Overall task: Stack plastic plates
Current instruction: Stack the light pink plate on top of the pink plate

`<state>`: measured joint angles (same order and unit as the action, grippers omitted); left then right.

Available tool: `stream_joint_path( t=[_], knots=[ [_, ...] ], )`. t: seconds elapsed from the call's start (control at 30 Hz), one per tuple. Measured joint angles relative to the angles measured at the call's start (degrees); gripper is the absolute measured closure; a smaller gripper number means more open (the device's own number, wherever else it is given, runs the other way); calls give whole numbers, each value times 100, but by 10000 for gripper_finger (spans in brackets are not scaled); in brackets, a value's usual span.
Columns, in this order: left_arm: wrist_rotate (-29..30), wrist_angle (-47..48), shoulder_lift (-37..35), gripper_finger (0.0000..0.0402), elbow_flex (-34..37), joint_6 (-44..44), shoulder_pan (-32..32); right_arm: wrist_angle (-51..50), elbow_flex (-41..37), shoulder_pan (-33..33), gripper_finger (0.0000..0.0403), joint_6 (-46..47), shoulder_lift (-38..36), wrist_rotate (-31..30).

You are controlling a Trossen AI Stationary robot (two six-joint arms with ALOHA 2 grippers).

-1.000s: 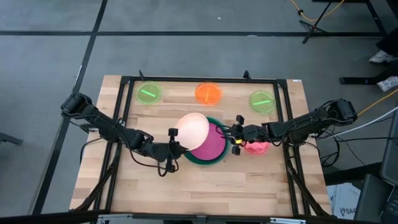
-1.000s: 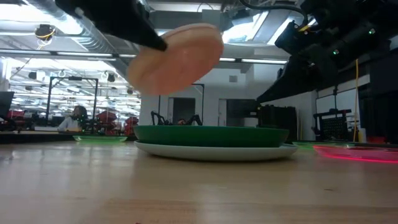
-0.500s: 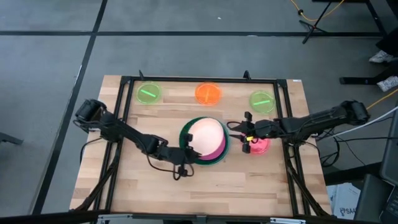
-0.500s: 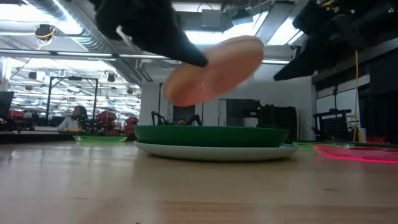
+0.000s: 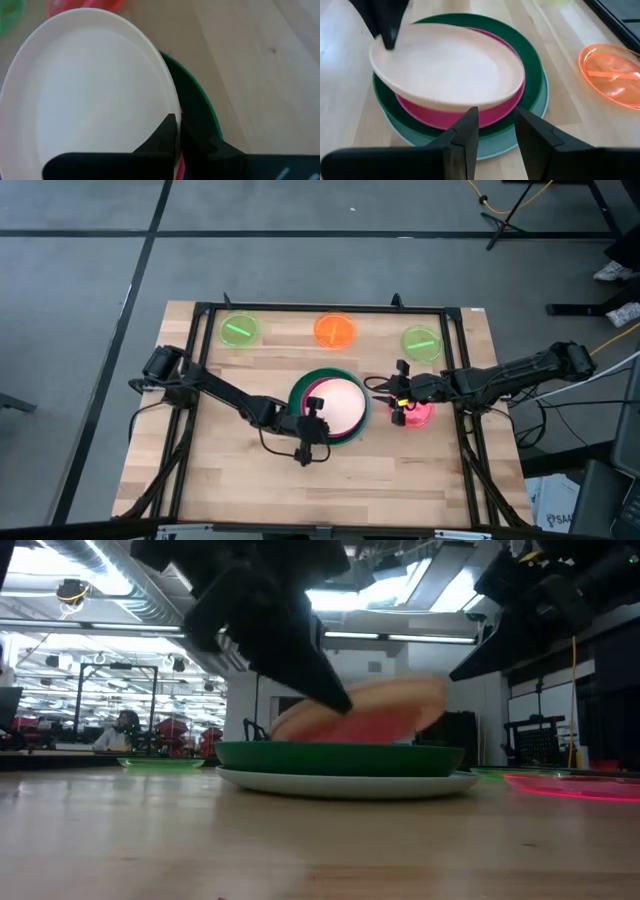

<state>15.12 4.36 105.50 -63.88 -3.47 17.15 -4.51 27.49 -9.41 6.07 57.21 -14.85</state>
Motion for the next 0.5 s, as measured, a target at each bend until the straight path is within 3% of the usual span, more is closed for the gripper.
stream_joint_path(
  t=[0.5],
  knots=[
    [31,227,133,387,-1,183,-157,13,0,0,285,9,2,-11]
  ],
)
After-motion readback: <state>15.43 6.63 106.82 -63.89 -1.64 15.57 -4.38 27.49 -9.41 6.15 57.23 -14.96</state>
